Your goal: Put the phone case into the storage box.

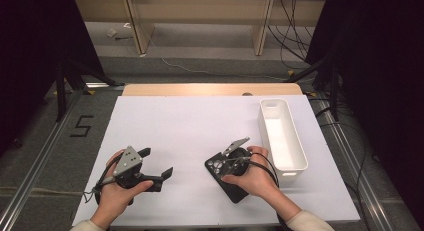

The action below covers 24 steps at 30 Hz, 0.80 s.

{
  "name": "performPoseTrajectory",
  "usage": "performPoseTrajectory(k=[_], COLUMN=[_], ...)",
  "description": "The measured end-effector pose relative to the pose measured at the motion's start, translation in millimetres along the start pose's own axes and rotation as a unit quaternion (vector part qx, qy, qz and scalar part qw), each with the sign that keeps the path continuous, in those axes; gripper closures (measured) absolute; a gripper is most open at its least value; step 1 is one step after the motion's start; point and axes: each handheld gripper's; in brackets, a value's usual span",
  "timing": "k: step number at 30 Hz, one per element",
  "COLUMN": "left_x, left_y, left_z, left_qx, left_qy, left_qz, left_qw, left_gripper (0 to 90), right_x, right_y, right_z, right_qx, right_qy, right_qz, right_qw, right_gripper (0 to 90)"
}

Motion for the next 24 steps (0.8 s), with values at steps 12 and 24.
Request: performPoseTrajectory(k=[12,24], left_x=[-0.1,-0.1], left_y=[0.2,0.1], left_z=[0.1,0.1], left_qx=[0.000,0.000], left_qy=[0.000,0.000], left_qz=[0.000,0.000], left_qw=[1.0000,1.0000], left_gripper=[0.3,0.3], right_x=[-9.5,-12.8], right_y=[-14.5,-20.5], right_z=[3.0,3.8], right_qx=[-0.001,0.006], right_qy=[-0.002,-0.011], right_qz=[0.056,0.079], right_qw=[0.9984,0.9968], right_gripper=[5.4,5.7])
Point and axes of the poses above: each handheld gripper's, and its own axes: y roughly backward along the jaws, x roughly out of its underside, z roughly to its left, and after that the axes turned 15 degrees about z, right-handed
